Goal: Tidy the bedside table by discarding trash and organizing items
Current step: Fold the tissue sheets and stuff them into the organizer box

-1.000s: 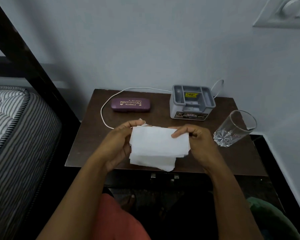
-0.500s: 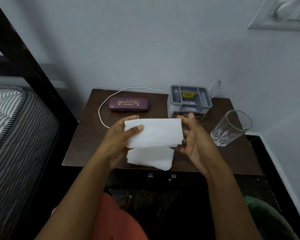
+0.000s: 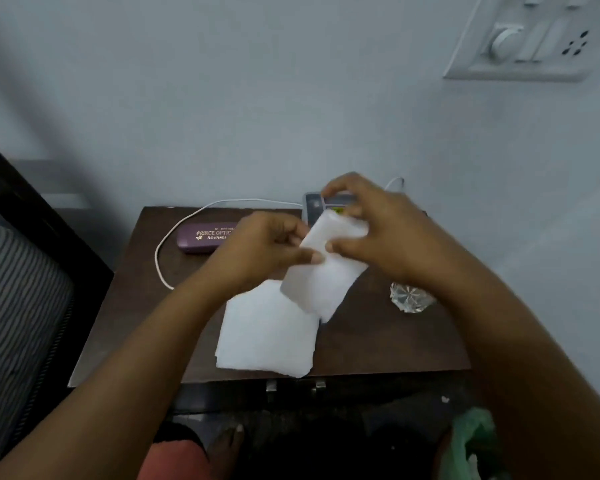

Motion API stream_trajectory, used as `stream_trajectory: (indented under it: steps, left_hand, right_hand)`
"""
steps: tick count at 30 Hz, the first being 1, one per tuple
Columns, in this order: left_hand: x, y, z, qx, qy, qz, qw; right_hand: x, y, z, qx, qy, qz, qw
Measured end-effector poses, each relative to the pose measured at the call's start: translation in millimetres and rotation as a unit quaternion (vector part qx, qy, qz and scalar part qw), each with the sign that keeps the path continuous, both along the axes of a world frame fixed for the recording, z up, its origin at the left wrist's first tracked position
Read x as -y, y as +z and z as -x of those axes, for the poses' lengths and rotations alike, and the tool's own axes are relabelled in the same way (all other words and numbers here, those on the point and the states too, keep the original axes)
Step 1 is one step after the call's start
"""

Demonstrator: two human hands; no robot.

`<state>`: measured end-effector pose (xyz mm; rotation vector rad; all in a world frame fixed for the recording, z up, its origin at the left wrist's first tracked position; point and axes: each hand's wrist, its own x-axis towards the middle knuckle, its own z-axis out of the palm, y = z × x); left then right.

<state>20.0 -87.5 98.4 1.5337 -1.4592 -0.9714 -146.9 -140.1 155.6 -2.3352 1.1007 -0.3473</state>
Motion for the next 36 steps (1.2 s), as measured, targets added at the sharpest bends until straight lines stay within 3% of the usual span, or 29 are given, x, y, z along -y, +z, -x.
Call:
stream_trajectory:
  steps: [3, 5, 11, 17, 25, 30, 36]
  left_hand:
    - [40.3, 15.2, 4.3, -0.123, 0.039, 0.027, 0.991]
    - [71.9, 18.7, 3.9, -0.152, 0.05, 0.062, 0.985]
    - [147.1, 2.9, 4.4, -0.132, 0.071, 0.094, 0.984]
    - [176.8, -27.9, -2.0, -0.082, 0.093, 0.087, 0.989]
    - [177.8, -51.1, -7.6, -0.111, 0.113, 0.121, 0.98]
    - [179.6, -41.6, 1.1, -0.095, 0.091, 0.131, 0.983]
    - [181.0, -41.0, 0.6, -0.131, 0.089, 0.105, 0.982]
  right_hand:
    - [39.0, 13.2, 11.9, 0.084, -0.038, -0.091, 0.992]
    - [68.2, 8.1, 14.4, 0.059, -0.044, -0.112, 0.991]
    - [150.0, -42.6, -1.6, -0.043, -0.119, 0.005, 0.992]
    - [180.0, -71.0, -16.5, -0.13, -0.097, 0.057, 0.985]
    - [192.9, -82.1, -28.1, -0.196, -0.021, 0.038, 0.98]
    - [201.2, -78.9, -20.8, -0.122, 0.006, -0.124, 0.985]
    - [196.4, -88.0, -22.5, -0.184, -0.027, -0.077, 0.98]
